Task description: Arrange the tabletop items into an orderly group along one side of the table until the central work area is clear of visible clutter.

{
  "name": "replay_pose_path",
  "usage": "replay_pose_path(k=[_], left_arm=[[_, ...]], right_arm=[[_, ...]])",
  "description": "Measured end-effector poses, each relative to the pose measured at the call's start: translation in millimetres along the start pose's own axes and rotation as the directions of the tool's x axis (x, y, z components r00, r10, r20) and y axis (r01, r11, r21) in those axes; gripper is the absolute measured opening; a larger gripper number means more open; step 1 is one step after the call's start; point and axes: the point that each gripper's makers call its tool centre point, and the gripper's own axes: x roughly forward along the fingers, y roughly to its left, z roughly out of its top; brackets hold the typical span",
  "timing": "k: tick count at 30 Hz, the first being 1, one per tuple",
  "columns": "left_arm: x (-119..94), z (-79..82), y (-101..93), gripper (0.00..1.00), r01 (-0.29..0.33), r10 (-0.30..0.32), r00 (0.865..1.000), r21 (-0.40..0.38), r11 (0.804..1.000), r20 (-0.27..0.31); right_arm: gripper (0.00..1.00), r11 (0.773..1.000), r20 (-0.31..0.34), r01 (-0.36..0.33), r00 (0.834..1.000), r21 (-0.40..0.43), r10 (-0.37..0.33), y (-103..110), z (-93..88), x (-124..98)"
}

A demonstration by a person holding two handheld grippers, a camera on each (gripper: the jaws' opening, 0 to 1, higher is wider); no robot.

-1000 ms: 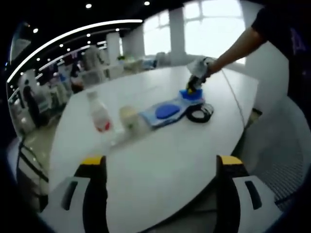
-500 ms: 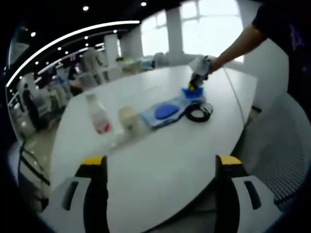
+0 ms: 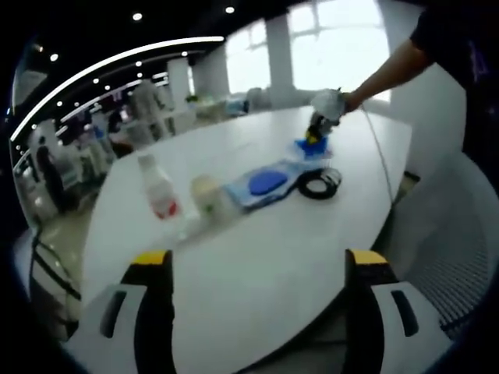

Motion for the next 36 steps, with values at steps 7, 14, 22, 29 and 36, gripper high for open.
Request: replay_pose_path(k=[7,14,22,29,36], left_arm=[[-1.4,1.0,1.6,0.88,-0.007,0.007,1.0,-0.021,1.0,0.01],[-1.9,1.9,-0.9,0.88,-0.006,0.006,1.0,-0.018,1.0,0.012],[-1.5,2.2,-3.0,0.87,-0.003,0.003,1.0,-0.014,1.0,0.01],[0.0,-1.3,-3.0,0.87,-0.001,0.001,1.0,-0.014,1.0,-0.005],[0.2,-3.1,0.0,0.87,-0.012,0.011,1.0,-0.019,1.0,-0.009]], right_arm=[[0.0,0.995,0.013,-0.011,1.0,-0.101,0.012,-7.2,-19.8,15.8],[0.0,0.975,-0.002,-0.028,1.0,-0.219,0.028,-3.8,-33.6,23.6],[0.0,0.957,-0.016,-0.024,1.0,-0.288,0.02,-1.7,-40.1,27.4],[0.0,0.959,-0.026,-0.021,1.0,-0.283,0.014,-1.3,-42.4,32.9],[0.0,0.956,-0.041,-0.051,0.998,-0.289,0.041,10.1,-39.0,35.5]])
